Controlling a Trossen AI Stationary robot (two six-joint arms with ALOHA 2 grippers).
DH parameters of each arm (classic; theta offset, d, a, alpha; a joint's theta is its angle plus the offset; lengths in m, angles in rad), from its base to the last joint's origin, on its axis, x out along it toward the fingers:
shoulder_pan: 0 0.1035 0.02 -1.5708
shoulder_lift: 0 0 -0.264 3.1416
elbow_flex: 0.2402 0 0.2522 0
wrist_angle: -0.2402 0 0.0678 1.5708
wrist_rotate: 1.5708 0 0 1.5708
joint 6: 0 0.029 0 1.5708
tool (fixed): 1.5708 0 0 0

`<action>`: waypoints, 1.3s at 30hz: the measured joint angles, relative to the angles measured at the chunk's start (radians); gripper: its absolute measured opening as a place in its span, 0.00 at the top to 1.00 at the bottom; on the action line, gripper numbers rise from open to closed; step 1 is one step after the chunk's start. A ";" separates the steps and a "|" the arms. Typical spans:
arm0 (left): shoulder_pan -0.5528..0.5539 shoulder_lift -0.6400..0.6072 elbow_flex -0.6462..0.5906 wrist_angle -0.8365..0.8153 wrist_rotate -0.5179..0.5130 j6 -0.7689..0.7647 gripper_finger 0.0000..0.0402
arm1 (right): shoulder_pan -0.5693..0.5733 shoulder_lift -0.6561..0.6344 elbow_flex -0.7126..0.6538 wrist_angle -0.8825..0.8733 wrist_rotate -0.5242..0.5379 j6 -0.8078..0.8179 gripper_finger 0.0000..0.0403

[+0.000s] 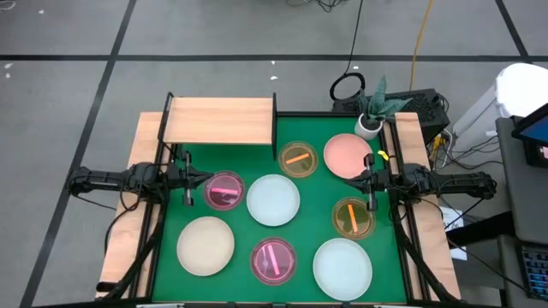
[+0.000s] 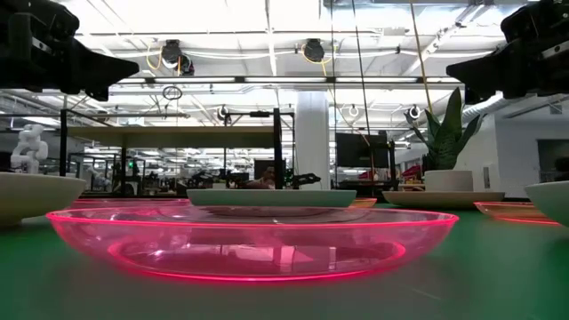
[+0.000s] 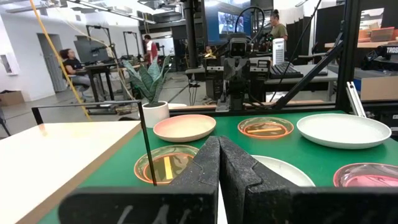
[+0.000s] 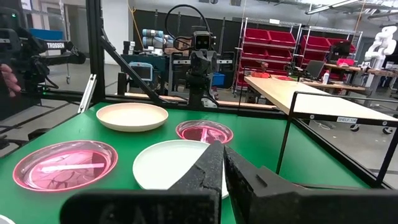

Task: Place and stack plates onto a shelf
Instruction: Put the light orange plate on the shelf

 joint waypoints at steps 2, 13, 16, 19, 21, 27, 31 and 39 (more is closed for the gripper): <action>0.000 0.000 0.000 0.000 0.000 0.000 1.00 | 0.000 0.000 0.012 0.000 0.000 0.001 1.00; 0.000 0.000 0.000 0.000 0.000 0.000 1.00 | 0.000 0.023 0.137 -0.043 0.003 0.028 1.00; 0.000 0.000 0.000 0.000 0.000 0.000 1.00 | 0.000 0.063 0.196 -0.071 0.004 0.058 1.00; 0.000 0.000 0.000 0.000 0.000 0.000 1.00 | 0.000 0.122 0.272 -0.146 0.005 0.076 1.00; 0.000 0.000 0.000 0.000 0.000 0.000 1.00 | 0.000 0.164 0.331 -0.197 0.021 0.077 1.00; 0.000 0.000 0.000 0.000 0.000 0.000 1.00 | 0.000 0.309 0.521 -0.309 0.120 0.111 1.00; 0.000 0.000 0.000 0.000 0.000 0.000 1.00 | 0.000 0.398 0.640 -0.357 0.136 0.146 1.00; 0.000 0.000 0.000 0.000 0.000 -0.001 1.00 | 0.000 0.578 0.834 -0.423 0.136 0.173 1.00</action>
